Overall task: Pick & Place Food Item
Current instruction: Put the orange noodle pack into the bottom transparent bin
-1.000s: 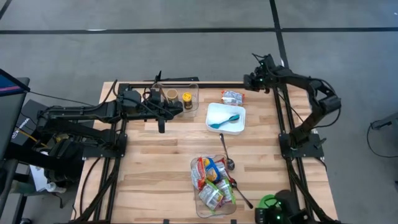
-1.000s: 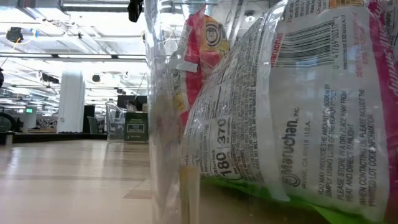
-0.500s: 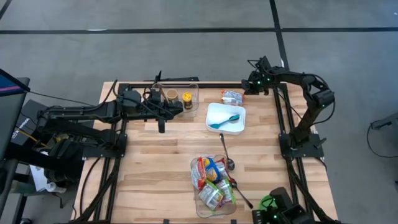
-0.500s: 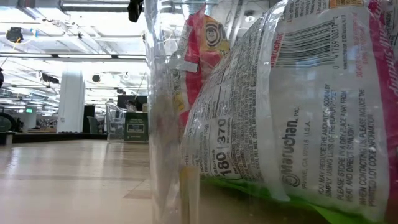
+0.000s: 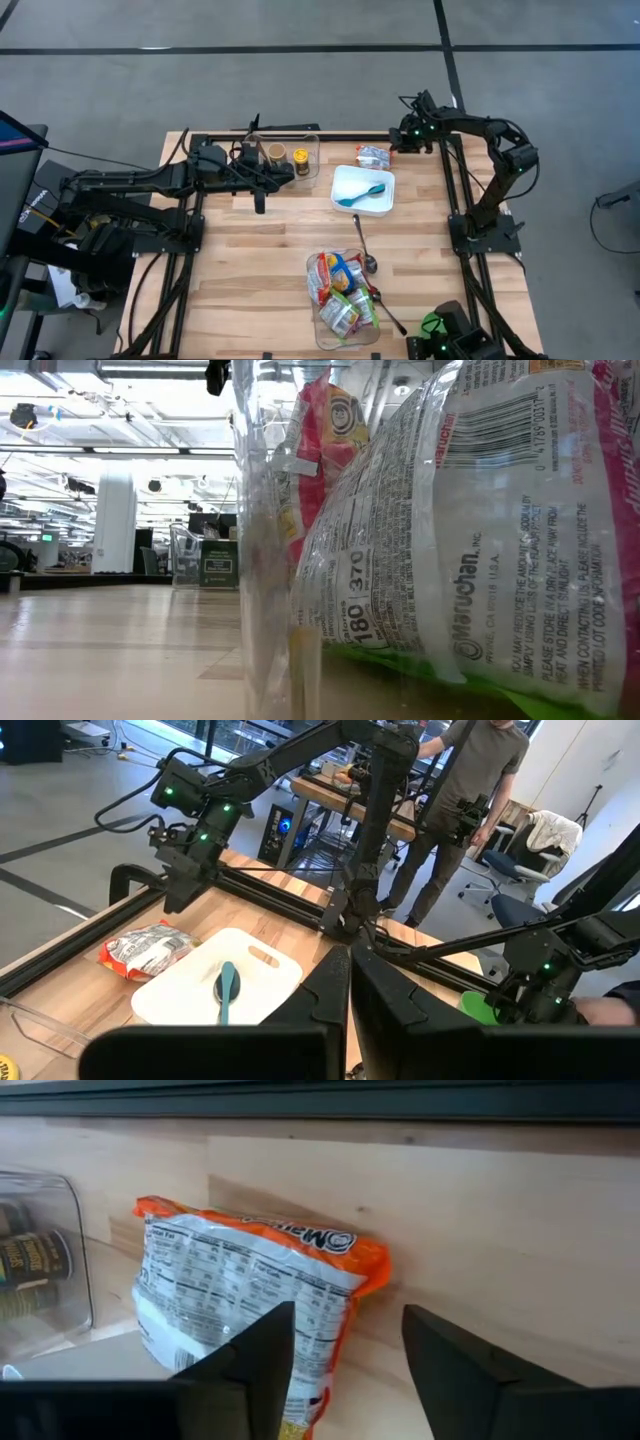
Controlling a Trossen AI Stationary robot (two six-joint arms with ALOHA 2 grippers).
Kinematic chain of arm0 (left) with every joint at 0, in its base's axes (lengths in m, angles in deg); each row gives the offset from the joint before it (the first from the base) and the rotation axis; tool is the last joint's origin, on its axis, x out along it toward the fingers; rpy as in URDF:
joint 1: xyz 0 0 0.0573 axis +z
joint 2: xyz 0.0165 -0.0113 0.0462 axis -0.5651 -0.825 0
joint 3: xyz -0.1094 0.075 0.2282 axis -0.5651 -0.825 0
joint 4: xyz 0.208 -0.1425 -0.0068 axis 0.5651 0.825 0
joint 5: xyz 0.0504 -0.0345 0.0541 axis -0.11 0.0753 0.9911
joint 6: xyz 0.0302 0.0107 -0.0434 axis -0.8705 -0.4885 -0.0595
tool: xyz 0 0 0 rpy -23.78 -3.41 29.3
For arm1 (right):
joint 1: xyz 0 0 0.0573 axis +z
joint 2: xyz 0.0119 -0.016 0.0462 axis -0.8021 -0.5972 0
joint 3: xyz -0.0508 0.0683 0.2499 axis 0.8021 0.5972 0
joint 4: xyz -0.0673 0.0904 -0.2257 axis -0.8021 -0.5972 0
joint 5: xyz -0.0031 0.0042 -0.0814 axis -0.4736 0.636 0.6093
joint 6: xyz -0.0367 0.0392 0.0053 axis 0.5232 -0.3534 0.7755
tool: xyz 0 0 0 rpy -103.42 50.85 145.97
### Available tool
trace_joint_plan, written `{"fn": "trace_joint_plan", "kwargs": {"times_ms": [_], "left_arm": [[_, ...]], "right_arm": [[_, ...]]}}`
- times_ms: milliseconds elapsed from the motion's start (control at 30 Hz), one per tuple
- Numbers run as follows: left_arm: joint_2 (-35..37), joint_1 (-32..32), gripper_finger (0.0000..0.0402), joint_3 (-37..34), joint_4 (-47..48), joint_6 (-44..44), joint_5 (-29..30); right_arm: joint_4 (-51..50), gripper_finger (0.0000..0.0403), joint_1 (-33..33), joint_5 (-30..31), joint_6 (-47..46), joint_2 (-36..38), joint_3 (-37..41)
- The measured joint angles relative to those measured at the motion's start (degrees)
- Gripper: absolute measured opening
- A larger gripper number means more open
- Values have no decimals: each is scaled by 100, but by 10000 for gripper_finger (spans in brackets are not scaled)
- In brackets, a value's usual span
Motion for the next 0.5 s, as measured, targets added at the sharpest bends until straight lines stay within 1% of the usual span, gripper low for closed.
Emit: {"fn": "trace_joint_plan", "kwargs": {"times_ms": [133,233,500], "left_arm": [[0,0,8,0,2,0,0],[0,0,8,0,1,0,0],[0,0,8,0,1,0,0]], "right_arm": [[84,181,-2,2,-15,2,61],[166,176,4,0,-203,2,188],[586,163,274,21,-681,-5,282]]}}
